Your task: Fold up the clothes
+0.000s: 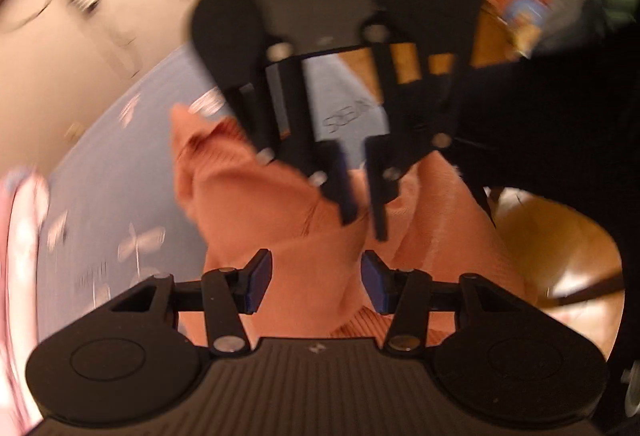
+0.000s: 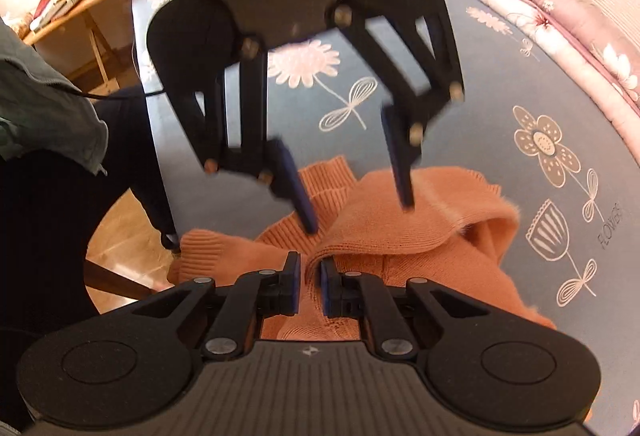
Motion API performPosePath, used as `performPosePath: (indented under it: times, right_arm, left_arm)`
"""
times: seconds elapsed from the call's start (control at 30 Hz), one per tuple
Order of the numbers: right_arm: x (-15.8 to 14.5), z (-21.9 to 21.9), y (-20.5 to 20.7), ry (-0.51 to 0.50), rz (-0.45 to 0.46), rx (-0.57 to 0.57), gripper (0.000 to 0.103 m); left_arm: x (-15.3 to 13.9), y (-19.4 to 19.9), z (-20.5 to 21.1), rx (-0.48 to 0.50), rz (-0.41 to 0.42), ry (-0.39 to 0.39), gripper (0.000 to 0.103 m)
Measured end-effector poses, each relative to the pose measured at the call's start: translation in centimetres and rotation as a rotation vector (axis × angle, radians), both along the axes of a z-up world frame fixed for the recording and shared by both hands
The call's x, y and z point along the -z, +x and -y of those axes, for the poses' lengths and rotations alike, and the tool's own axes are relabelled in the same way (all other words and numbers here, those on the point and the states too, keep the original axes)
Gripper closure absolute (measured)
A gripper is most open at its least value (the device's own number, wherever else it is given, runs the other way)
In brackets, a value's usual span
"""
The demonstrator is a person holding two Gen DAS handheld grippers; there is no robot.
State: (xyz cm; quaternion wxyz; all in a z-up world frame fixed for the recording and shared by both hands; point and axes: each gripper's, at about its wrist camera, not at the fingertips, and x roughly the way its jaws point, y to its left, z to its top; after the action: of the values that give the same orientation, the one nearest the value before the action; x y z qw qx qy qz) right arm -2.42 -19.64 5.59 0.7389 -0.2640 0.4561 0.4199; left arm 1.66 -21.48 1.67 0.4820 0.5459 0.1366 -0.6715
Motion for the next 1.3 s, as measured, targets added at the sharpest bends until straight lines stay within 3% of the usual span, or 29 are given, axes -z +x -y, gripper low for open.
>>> performPosePath:
  times: [0.23, 0.3, 0.37, 0.4, 0.47, 0.57, 0.67, 0.8, 0.9, 0.93, 0.97, 1.03, 1.13, 1.23, 1.27, 1.3]
  right_arm:
    - [-0.7, 1.1, 0.8, 0.014, -0.017, -0.017, 0.093]
    - [-1.1, 1.5, 1.0, 0.024, -0.015, -0.015, 0.094]
    - [-1.6, 2.1, 1.2, 0.05, -0.016, -0.002, 0.095]
    - [-1.9, 2.5, 1.3, 0.064, -0.015, 0.008, 0.096]
    - [-2.3, 3.2, 1.3, 0.067, 0.0, 0.028, 0.096]
    - [-2.6, 4.3, 1.1, 0.066, 0.026, 0.064, 0.095]
    - [-2.3, 5.3, 0.9, 0.057, 0.054, 0.109, 0.09]
    - [-1.5, 6.7, 1.0, 0.037, 0.084, 0.172, 0.085]
    - [-1.0, 8.1, 0.9, 0.035, 0.09, 0.215, 0.078]
    - [-0.9, 8.5, 1.0, 0.039, 0.091, 0.228, 0.078]
    - [-0.8, 9.0, 1.1, 0.046, 0.091, 0.242, 0.078]
    - [-0.7, 9.6, 1.0, 0.057, 0.095, 0.263, 0.078]
    - [-0.4, 10.2, 0.5, 0.059, 0.12, 0.277, 0.078]
    - [0.0, 10.7, -0.9, 0.027, 0.26, 0.224, 0.077]
    - [0.3, 11.0, -1.3, 0.012, 0.312, 0.212, 0.072]
    - [0.5, 11.4, -1.5, -0.013, 0.363, 0.198, 0.052]
  left_arm:
    - [0.1, 0.1, 4.1, 0.253, 0.019, 0.208, 0.057]
    - [0.7, -0.1, 4.9, 0.293, -0.006, 0.281, 0.056]
    - [1.6, -0.4, 5.3, 0.33, 0.02, 0.329, 0.058]
    - [2.1, -0.5, 5.2, 0.33, 0.053, 0.353, 0.061]
    - [3.0, -0.3, 4.8, 0.309, 0.109, 0.391, 0.088]
    - [3.5, 1.0, 3.3, 0.236, 0.11, 0.396, 0.094]
    - [3.6, 1.7, 2.3, 0.154, 0.101, 0.371, 0.093]
    - [4.0, 2.4, 1.0, 0.012, 0.104, 0.277, 0.087]
    - [3.9, 1.6, 1.1, 0.054, 0.115, 0.241, 0.081]
    - [3.7, 1.4, 1.4, 0.078, 0.126, 0.234, 0.074]
    - [3.8, 1.2, 1.7, 0.089, 0.137, 0.235, 0.067]
    - [4.1, 0.6, 2.5, 0.097, 0.152, 0.252, 0.061]
    - [5.2, -0.3, 4.0, 0.118, 0.222, 0.325, 0.061]
    - [6.3, -0.1, 4.1, 0.077, 0.254, 0.383, 0.061]
    - [6.7, 0.1, 4.1, 0.057, 0.248, 0.397, 0.061]
    - [7.0, 0.2, 4.1, 0.042, 0.236, 0.405, 0.061]
